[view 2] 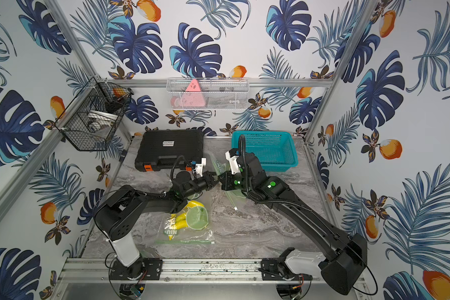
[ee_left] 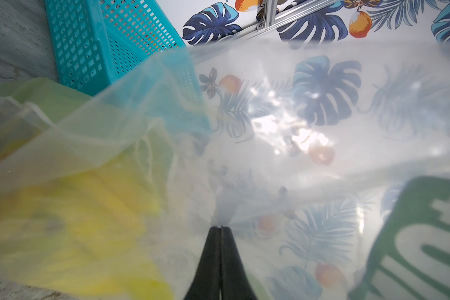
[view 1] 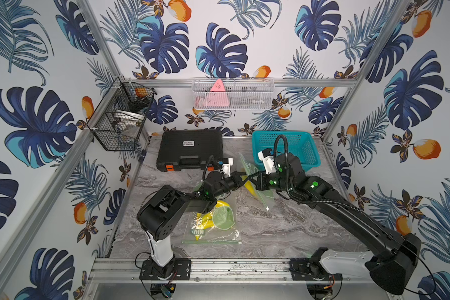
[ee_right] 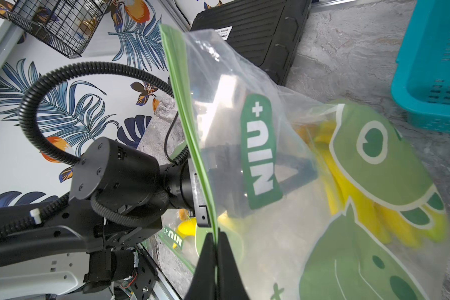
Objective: Open the zip-top bag and take out the banana
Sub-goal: Open the zipper of the food storage bag at the center of the board.
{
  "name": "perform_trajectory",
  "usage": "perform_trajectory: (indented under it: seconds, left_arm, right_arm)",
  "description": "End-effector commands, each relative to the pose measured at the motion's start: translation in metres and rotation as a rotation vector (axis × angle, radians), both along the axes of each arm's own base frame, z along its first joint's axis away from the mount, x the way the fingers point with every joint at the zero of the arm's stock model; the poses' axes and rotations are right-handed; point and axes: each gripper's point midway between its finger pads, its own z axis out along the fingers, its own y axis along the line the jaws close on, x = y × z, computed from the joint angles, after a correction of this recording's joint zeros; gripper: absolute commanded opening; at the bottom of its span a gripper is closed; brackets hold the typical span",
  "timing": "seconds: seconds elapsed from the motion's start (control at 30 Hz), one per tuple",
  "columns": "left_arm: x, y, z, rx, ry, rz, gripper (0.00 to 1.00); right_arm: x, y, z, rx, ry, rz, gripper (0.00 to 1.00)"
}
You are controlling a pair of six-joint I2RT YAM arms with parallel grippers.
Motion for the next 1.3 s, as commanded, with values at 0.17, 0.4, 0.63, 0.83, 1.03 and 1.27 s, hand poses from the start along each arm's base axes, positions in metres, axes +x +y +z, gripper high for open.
perform_trajectory:
  seconds: [0.17, 0.4, 0.63, 0.83, 1.03, 1.27]
  left_arm:
    - [-0.007, 0.010, 0.006, -0.001, 0.004, -0.042, 0.00]
    - [-0.018, 0.076, 0.031, 0.227, -0.030, 0.046, 0.55]
    - [-0.019, 0.090, 0.073, 0.342, -0.011, 0.052, 0.78]
    - [-0.011, 0.081, 0.050, 0.438, 0.161, -0.020, 0.68]
    - [-0.011, 0.089, 0.058, 0.423, 0.112, 0.036, 0.54]
    - [-0.009, 0.087, 0.055, 0.415, 0.113, 0.032, 0.70]
  right_arm:
    - [0.002, 0.000, 0.003, -0.010, -0.007, 0.015, 0.00]
    - [0.006, -0.006, -0.010, -0.101, -0.012, 0.011, 0.00]
    - [-0.002, 0.009, -0.031, -0.234, -0.010, 0.103, 0.00]
    - [0.000, 0.009, -0.028, -0.294, -0.055, 0.093, 0.00]
    - [-0.003, 0.022, -0.029, -0.271, -0.059, 0.130, 0.00]
    - [-0.015, 0.035, -0.039, -0.312, -0.047, 0.211, 0.00]
